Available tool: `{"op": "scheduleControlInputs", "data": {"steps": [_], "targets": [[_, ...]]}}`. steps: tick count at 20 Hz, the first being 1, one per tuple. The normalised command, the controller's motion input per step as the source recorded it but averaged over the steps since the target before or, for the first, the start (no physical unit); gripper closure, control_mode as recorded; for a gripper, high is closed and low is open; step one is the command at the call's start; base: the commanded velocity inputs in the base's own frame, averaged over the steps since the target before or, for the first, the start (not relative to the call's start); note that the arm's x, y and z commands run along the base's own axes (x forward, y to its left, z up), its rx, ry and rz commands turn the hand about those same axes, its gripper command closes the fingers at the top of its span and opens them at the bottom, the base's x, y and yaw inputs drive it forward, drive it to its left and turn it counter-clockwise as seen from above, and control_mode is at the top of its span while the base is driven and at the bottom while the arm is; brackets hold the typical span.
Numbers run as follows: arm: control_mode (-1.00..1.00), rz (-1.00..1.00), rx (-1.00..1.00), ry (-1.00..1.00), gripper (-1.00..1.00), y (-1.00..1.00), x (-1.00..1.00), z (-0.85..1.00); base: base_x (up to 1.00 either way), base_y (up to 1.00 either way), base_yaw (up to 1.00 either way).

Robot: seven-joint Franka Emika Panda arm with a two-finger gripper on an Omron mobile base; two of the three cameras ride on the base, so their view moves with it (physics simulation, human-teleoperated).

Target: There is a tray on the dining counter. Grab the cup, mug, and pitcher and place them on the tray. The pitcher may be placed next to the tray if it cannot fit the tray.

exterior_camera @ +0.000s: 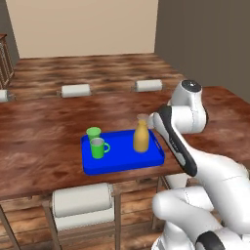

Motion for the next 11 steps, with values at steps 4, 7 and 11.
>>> {"op": "scheduleControlInputs", "data": {"steps": [4, 7, 11], "targets": [[-1.00, 0.00, 0.00, 0.00, -1.00, -0.13, -1.00, 0.05, 0.00, 0.00, 0.00], [-1.00, 0.00, -0.02, 0.00, -1.00, 0.00, -1.00, 0.01, 0.00, 0.00, 0.00], [-1.00, 0.00, -0.04, 0.00, -1.00, 0.00, -1.00, 0.00, 0.00, 0.00, 0.00]]}}
